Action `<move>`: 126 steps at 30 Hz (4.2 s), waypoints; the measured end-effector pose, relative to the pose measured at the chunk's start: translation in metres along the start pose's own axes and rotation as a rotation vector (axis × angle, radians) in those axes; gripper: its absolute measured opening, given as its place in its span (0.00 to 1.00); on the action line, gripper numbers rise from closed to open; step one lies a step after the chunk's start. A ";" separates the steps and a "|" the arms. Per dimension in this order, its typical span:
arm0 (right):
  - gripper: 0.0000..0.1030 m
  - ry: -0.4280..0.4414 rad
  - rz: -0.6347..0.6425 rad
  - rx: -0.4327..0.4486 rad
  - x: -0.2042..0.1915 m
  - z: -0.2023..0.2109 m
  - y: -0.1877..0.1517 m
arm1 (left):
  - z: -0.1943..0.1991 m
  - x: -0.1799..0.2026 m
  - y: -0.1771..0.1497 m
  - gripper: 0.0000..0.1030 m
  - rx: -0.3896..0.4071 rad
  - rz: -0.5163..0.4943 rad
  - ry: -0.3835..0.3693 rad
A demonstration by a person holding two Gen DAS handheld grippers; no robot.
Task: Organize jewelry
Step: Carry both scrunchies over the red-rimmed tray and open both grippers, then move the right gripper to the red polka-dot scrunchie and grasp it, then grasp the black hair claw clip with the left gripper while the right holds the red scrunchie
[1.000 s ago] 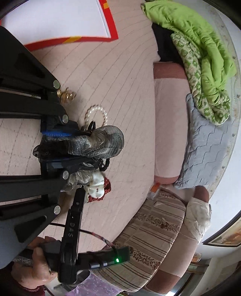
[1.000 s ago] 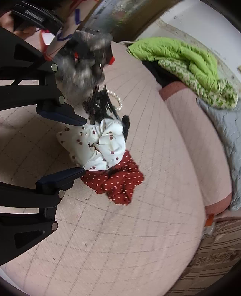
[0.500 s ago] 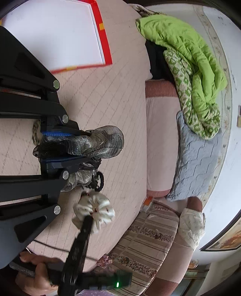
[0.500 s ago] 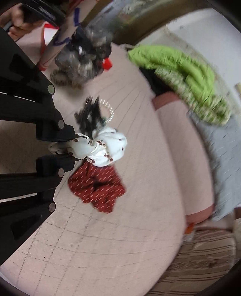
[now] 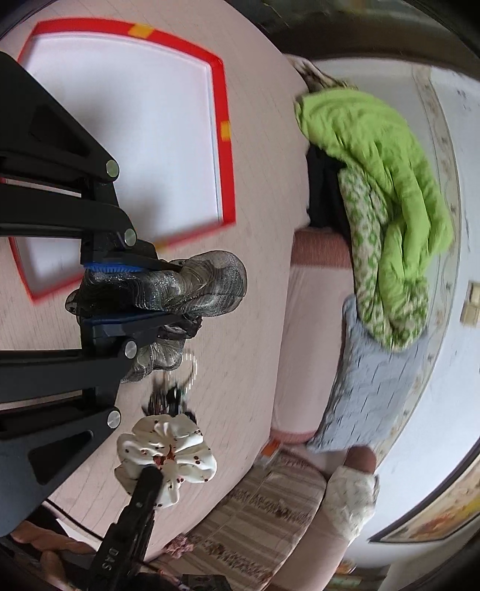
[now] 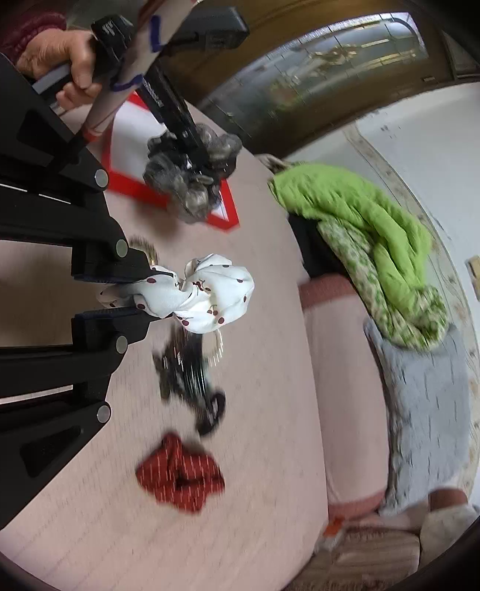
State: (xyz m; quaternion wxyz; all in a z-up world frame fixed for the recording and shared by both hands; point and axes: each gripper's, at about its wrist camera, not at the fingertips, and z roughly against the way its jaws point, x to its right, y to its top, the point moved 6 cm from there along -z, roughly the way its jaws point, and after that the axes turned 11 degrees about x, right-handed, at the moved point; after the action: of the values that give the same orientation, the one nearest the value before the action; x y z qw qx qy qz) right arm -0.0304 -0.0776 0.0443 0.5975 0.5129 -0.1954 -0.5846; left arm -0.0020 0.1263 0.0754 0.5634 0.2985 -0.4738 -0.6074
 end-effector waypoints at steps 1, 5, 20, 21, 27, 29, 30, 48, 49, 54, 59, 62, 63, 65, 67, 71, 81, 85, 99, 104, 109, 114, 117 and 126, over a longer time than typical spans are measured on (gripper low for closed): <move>0.11 0.015 0.003 -0.009 -0.009 -0.004 0.000 | 0.001 -0.010 0.000 0.16 -0.004 0.014 0.018; 0.11 0.070 0.013 -0.041 -0.041 -0.024 -0.001 | 0.004 -0.049 0.000 0.16 -0.014 0.061 0.084; 0.12 0.221 -0.034 -0.183 -0.148 -0.142 0.003 | -0.018 -0.195 0.007 0.16 -0.049 0.239 0.335; 0.12 0.223 -0.034 -0.189 -0.153 -0.150 0.004 | -0.020 -0.200 0.007 0.16 -0.053 0.248 0.339; 0.12 0.224 -0.043 -0.246 -0.178 -0.205 0.002 | -0.038 -0.223 0.010 0.16 -0.070 0.284 0.344; 0.12 0.217 -0.036 -0.252 -0.183 -0.216 0.001 | -0.045 -0.226 0.011 0.16 -0.078 0.308 0.316; 0.12 0.214 -0.030 -0.256 -0.185 -0.221 0.001 | -0.046 -0.227 0.012 0.16 -0.076 0.314 0.312; 0.46 0.105 -0.013 -0.316 -0.168 -0.260 -0.007 | -0.047 -0.231 0.020 0.58 -0.047 0.325 0.356; 0.46 0.105 -0.012 -0.314 -0.169 -0.258 -0.006 | -0.046 -0.230 0.022 0.58 -0.040 0.322 0.359; 0.47 0.114 -0.024 -0.287 -0.161 -0.234 0.006 | -0.035 -0.217 0.034 0.59 0.027 0.323 0.366; 0.47 0.130 -0.070 -0.244 -0.141 -0.193 0.017 | -0.026 -0.188 0.046 0.59 0.080 0.312 0.319; 0.47 0.115 -0.080 -0.185 -0.122 -0.160 0.024 | -0.027 -0.161 0.049 0.59 0.080 0.298 0.271; 0.47 0.102 -0.090 -0.164 -0.112 -0.147 0.027 | -0.028 -0.148 0.050 0.59 0.072 0.289 0.244; 0.47 0.064 -0.104 -0.119 -0.091 -0.124 0.030 | -0.030 -0.123 0.050 0.59 0.059 0.263 0.200; 0.47 0.023 -0.117 -0.084 -0.070 -0.107 0.030 | -0.033 -0.096 0.048 0.59 0.032 0.218 0.147; 0.47 -0.069 -0.114 -0.038 -0.028 -0.078 0.026 | -0.039 -0.043 0.028 0.59 -0.065 0.132 0.041; 0.47 -0.072 -0.139 -0.008 0.029 -0.055 0.024 | -0.048 0.030 -0.023 0.59 -0.234 -0.022 -0.093; 0.47 -0.118 -0.208 0.013 0.070 -0.041 0.030 | -0.063 0.041 -0.028 0.59 -0.259 -0.022 -0.089; 0.47 -0.342 -0.418 -0.096 0.184 -0.021 0.002 | -0.089 0.072 -0.050 0.59 -0.388 -0.008 -0.191; 0.62 -0.390 -0.382 -0.131 0.187 -0.031 -0.005 | -0.085 0.083 -0.047 0.60 -0.367 -0.029 -0.221; 0.40 -0.440 -0.299 -0.179 0.187 -0.046 -0.012 | -0.074 0.099 -0.048 0.64 -0.332 -0.108 -0.247; 0.12 -0.455 -0.240 -0.178 0.186 -0.040 -0.009 | -0.073 0.115 -0.046 0.68 -0.307 -0.119 -0.258; 0.11 -0.453 -0.247 -0.114 0.188 -0.024 0.002 | -0.080 0.129 -0.038 0.70 -0.296 -0.114 -0.265; 0.12 -0.348 -0.392 -0.052 0.200 -0.006 0.010 | -0.117 0.195 -0.030 0.79 -0.313 -0.459 -0.365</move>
State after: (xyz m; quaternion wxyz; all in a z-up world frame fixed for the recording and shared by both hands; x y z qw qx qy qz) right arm 0.0281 -0.2573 -0.0230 0.4432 0.4172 -0.1771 -0.7734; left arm 0.0545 -0.0926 0.0375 0.3570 0.1937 -0.3883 -0.8272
